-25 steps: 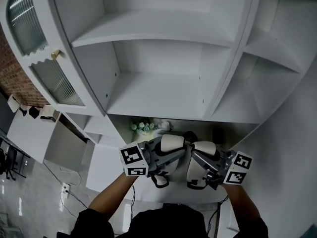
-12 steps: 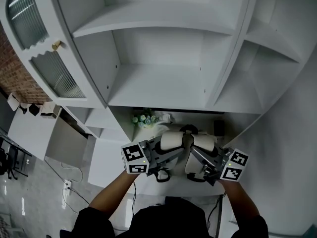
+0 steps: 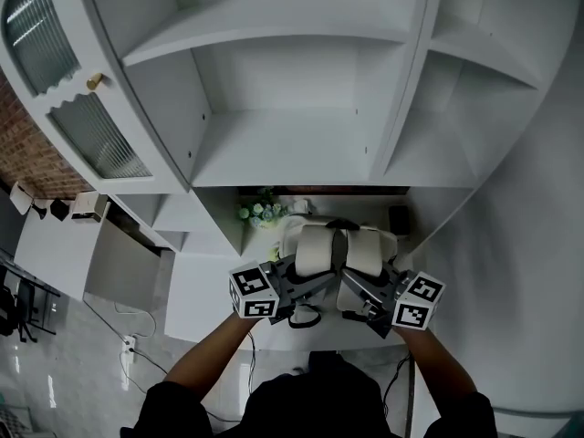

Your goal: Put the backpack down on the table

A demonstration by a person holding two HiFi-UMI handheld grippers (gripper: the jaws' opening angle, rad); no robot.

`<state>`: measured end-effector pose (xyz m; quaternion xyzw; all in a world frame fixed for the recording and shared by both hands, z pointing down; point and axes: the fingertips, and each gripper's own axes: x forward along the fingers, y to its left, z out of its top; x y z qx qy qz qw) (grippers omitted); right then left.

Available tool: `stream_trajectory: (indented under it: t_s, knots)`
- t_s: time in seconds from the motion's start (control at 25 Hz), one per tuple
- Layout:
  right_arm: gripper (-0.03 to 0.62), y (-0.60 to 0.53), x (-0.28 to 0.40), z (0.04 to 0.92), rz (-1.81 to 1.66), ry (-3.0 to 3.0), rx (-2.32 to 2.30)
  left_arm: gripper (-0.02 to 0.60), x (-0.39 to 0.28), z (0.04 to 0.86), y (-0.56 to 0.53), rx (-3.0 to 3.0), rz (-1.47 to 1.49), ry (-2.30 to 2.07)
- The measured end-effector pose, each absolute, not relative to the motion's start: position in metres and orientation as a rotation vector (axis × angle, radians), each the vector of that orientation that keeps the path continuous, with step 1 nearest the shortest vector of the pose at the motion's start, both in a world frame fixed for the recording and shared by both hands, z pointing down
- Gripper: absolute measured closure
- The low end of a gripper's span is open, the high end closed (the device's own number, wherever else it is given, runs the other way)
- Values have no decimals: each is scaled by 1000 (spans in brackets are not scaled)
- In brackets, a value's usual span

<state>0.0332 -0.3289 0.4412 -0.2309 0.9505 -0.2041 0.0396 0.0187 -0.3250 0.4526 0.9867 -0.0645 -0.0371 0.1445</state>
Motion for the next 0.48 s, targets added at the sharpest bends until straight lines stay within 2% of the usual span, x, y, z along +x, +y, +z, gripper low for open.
stream_trajectory:
  t_s: [0.48]
  knots:
    - [542, -326, 41, 489, -647, 2989, -635, 520, 28, 498, -325, 2768, -44, -170]
